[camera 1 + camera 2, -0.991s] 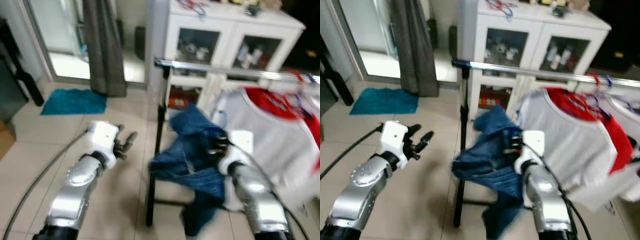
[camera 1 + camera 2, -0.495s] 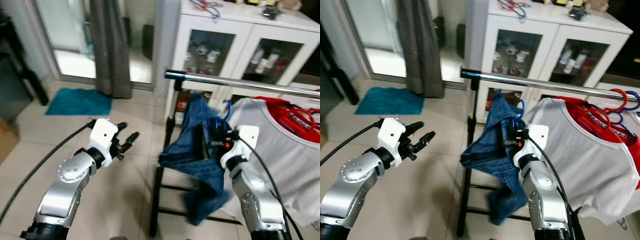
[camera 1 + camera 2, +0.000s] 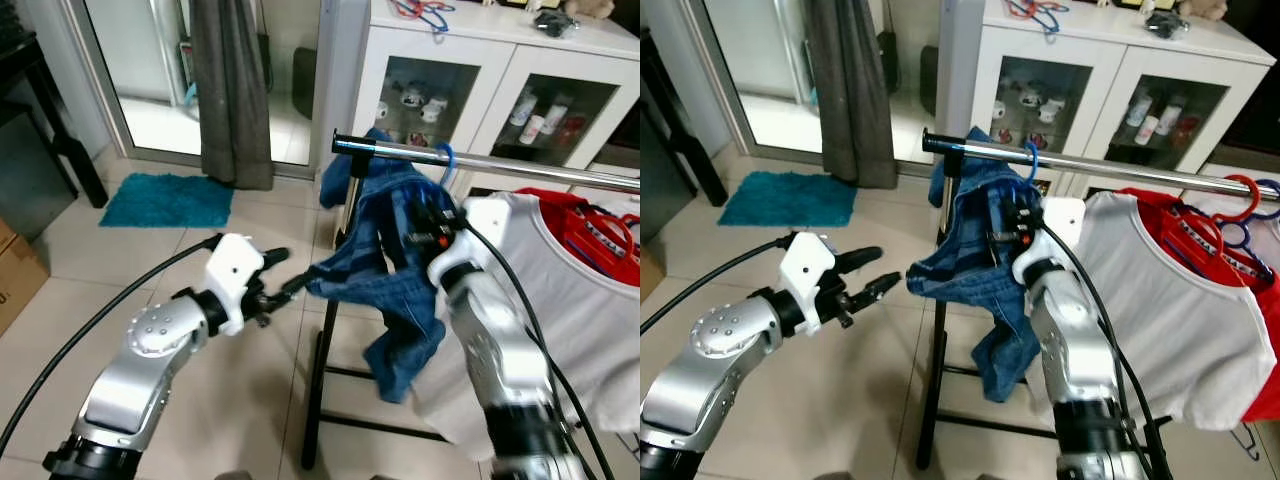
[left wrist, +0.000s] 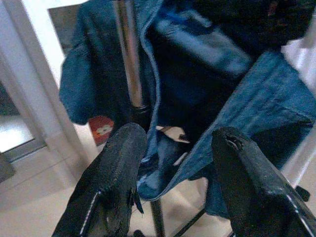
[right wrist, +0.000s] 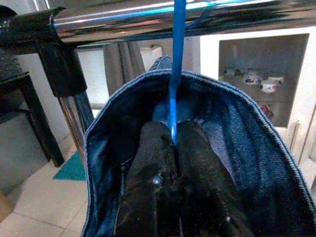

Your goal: Hang hanger

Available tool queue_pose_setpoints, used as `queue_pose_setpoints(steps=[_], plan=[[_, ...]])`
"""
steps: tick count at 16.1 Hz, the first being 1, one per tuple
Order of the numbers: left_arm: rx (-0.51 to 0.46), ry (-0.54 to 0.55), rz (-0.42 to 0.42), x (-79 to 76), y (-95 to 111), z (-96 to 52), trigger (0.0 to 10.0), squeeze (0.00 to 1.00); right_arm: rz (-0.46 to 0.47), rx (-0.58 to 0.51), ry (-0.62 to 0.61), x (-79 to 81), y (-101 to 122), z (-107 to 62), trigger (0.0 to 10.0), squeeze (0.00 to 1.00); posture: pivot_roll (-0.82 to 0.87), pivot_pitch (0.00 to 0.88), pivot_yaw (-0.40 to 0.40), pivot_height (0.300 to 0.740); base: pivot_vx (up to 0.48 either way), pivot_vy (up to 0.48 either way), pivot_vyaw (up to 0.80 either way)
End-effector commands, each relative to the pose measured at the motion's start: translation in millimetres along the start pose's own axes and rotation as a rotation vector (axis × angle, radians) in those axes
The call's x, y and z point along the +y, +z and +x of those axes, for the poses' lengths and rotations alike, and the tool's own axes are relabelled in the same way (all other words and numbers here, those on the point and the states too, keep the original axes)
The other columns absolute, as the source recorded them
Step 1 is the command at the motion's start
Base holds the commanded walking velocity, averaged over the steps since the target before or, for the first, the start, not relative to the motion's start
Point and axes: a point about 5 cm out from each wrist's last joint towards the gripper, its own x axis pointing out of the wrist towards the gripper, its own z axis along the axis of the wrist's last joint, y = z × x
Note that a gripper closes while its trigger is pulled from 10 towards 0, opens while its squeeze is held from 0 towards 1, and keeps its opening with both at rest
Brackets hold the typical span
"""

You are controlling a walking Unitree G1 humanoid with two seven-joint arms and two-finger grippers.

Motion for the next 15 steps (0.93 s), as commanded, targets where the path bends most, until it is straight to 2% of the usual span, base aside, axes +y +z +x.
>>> queue_pose_setpoints(steps=[1, 3, 5, 6, 7, 8, 9, 10, 11, 12, 14, 15], plan=[[-0.011, -0.034, 0.010, -4.2, 6, 3.5, 10.0, 0.00, -0.018, -0.005, 0.003, 4.4, 6, 7.3, 10.0, 0.00, 0.09, 0.000, -0.075, 0.740, 0.000, 0.000, 0.00], [-0.002, -0.039, 0.011, -4.3, 5, 3.4, 10.0, 0.00, -0.057, 0.100, 0.018, 13.2, -2, 17.0, 10.0, 0.00, 0.10, 0.000, -0.080, 0.740, 0.000, 0.000, 0.00], [0.045, -0.024, 0.023, -2.6, 0, 1.3, 10.0, 0.00, -0.092, 0.226, 0.020, 16.4, -17, 19.8, 10.0, 0.00, 0.10, 0.000, -0.083, 0.740, 0.000, 0.000, 0.00], [0.059, -0.019, 0.024, -1.8, -2, 0.9, 10.0, 0.00, -0.092, 0.257, 0.025, 17.4, -22, 19.0, 10.0, 0.00, 0.10, 0.000, -0.082, 0.740, 0.000, 0.000, 0.00], [0.062, -0.014, 0.011, -1.6, -3, 0.8, 10.0, 0.00, -0.070, 0.241, 0.047, 19.2, -21, 17.5, 10.0, 0.00, 0.10, 0.000, -0.082, 0.740, 0.000, 0.000, 0.00], [0.046, 0.020, -0.008, 0.2, -4, 0.7, 10.0, 0.00, -0.044, 0.183, 0.091, 21.3, -14, 14.5, 10.0, 1.00, 0.10, 0.000, -0.083, 0.740, 0.000, 0.000, 0.00], [0.006, 0.075, -0.032, 2.9, -4, 0.7, 10.0, 0.00, -0.040, 0.101, 0.129, 21.8, -4, 9.8, 10.0, 1.00, 0.10, 0.000, -0.084, 0.740, 0.000, 0.000, 0.00], [-0.044, 0.189, -0.079, 10.5, -3, -0.2, 10.0, 0.00, 0.015, 0.006, 0.172, 21.4, 6, 2.5, 10.0, 1.00, 0.10, 0.000, -0.084, 0.740, 0.000, 0.000, 0.00], [-0.053, 0.262, -0.091, 14.5, -4, -3.0, 10.0, 0.00, 0.059, -0.055, 0.220, 14.4, 10, -12.6, 10.0, 1.00, 0.10, 0.000, -0.084, 0.740, 0.000, 0.000, 0.00], [-0.056, 0.273, -0.068, 13.5, -2, -3.8, 10.0, 0.00, 0.063, -0.068, 0.246, 9.3, 10, -21.4, 10.0, 1.00, 0.10, 0.000, -0.086, 0.740, 0.000, 0.000, 0.00], [-0.068, 0.312, -0.070, 10.2, -2, -6.1, 10.0, 0.00, 0.129, -0.122, 0.413, 11.2, 22, -52.8, 10.0, 1.00, 0.10, 0.000, -0.077, 0.740, 0.000, -0.307, 0.00], [-0.070, 0.319, -0.072, 10.1, -2, -7.0, 10.0, 0.00, 0.128, -0.124, 0.425, 11.4, 23, -56.3, 10.0, 1.00, 0.10, 0.000, -0.077, 0.740, 0.000, -0.398, 0.00]])
